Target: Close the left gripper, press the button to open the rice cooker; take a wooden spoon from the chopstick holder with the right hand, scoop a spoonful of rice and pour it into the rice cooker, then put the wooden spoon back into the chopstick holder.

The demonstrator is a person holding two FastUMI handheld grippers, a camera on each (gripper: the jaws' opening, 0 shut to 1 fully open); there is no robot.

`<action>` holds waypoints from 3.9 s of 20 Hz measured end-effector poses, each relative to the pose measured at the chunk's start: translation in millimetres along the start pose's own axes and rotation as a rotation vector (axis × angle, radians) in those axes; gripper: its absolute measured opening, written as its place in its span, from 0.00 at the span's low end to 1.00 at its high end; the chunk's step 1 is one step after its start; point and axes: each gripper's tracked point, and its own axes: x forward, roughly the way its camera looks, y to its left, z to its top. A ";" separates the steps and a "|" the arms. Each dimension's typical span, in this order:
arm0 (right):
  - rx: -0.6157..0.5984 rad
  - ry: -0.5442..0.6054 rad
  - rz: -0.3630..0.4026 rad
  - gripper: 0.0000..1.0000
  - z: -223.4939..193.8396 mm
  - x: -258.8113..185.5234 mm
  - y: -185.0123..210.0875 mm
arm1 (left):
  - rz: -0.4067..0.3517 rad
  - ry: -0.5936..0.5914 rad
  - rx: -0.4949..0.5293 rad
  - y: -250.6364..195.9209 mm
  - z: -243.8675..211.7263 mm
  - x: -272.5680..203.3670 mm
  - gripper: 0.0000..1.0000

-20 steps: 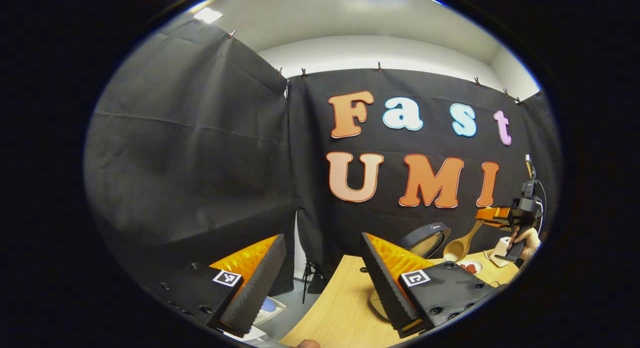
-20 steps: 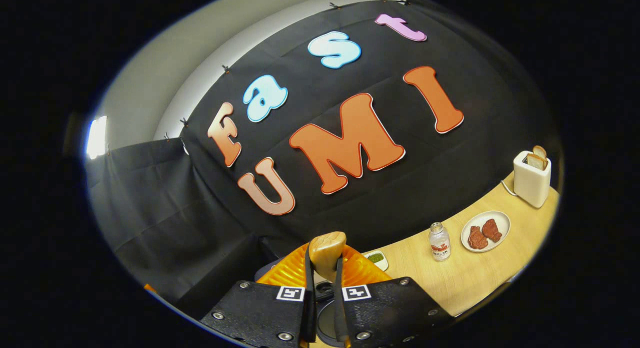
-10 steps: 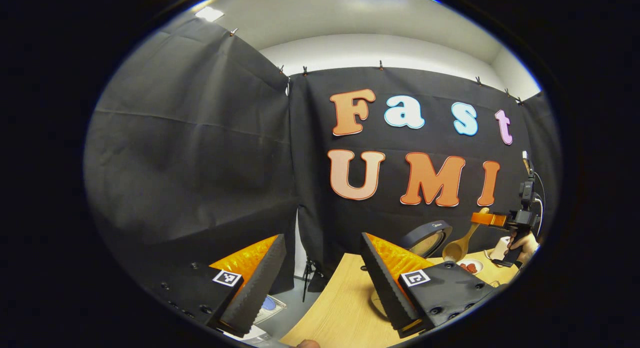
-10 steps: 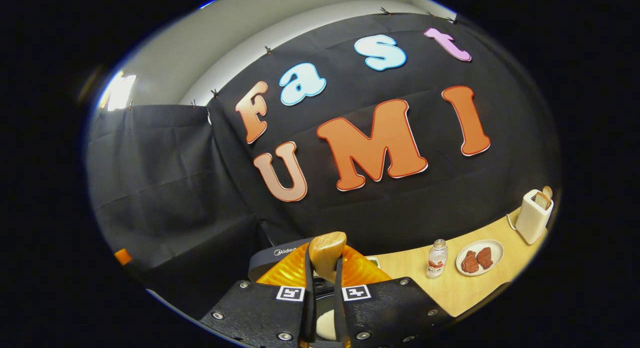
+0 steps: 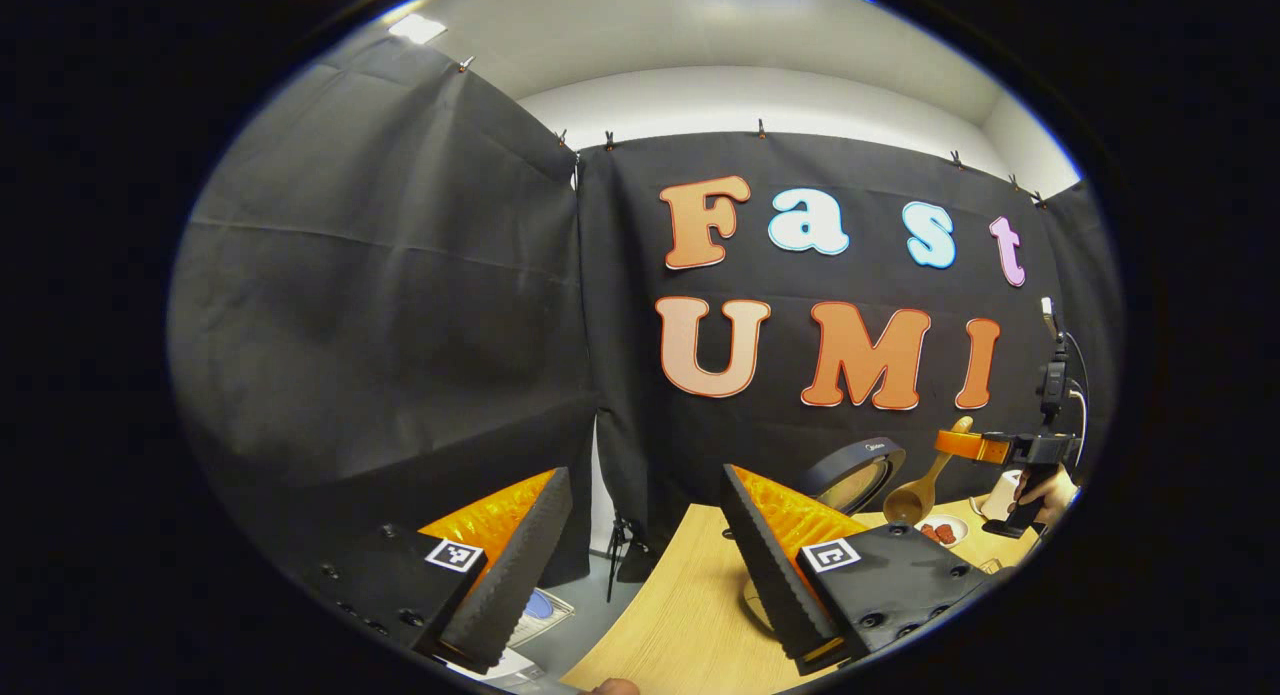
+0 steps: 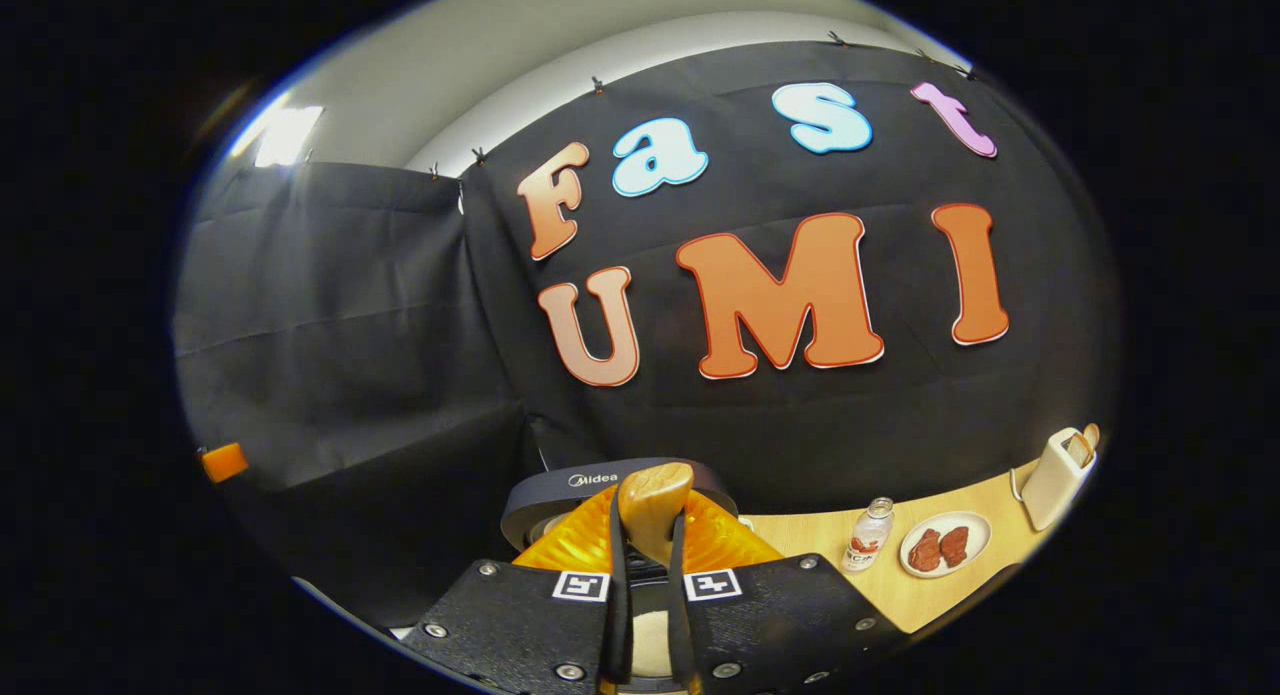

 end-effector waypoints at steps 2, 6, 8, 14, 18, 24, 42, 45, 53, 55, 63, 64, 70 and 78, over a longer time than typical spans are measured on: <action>-0.046 0.006 -0.002 0.13 -3.4 -2.1 -0.3 | 0.001 0.004 -0.001 0.2 -1.1 -1.0 1.00; -0.009 0.020 0.001 0.13 -9.1 -11.0 -6.8 | -0.016 -0.019 -0.051 -8.0 5.2 0.0 0.99; 0.012 0.014 -0.006 0.13 -2.7 -17.9 -15.3 | -0.020 -0.030 -0.072 -9.4 7.6 -1.8 0.99; 0.064 -0.017 -0.060 0.13 16.8 -53.0 -60.4 | 0.001 -0.018 -0.062 -19.1 10.4 4.5 0.96; 0.081 -0.035 -0.119 0.13 25.0 -86.0 -101.3 | -0.035 -0.009 -0.071 -40.5 9.7 10.2 1.00; 0.083 -0.037 -0.247 0.13 16.6 -144.6 -175.0 | -0.063 -0.041 -0.042 -65.7 20.9 14.9 1.00; 0.298 0.075 -0.456 0.13 -126.8 -246.1 -298.5 | -0.058 -0.038 0.033 -129.1 23.1 2.2 0.99; 0.342 0.102 -0.457 0.13 -156.4 -242.4 -308.3 | -0.052 -0.056 0.050 -138.2 27.7 -4.4 1.00; 0.417 0.165 -0.431 0.13 -214.3 -228.2 -319.0 | -0.035 -0.066 0.085 -144.0 23.3 -7.7 0.99; 0.438 0.171 -0.421 0.13 -224.8 -226.2 -321.6 | -0.037 -0.048 0.088 -147.7 17.3 -8.8 0.98; 0.515 0.167 -0.482 0.25 -239.2 -244.9 -349.2 | -0.040 -0.038 0.110 -150.3 11.1 -13.0 0.98; 0.504 0.167 -0.495 0.27 -239.2 -248.8 -352.2 | -0.044 -0.039 0.104 -151.2 12.2 -13.5 0.98; 0.365 0.191 -0.591 0.88 -222.7 -272.6 -370.9 | -0.068 -0.037 0.084 -156.0 13.6 -10.1 0.99; 0.193 0.102 -0.619 0.94 -108.0 -287.4 -364.2 | -0.127 0.000 0.014 -177.1 11.6 14.6 0.99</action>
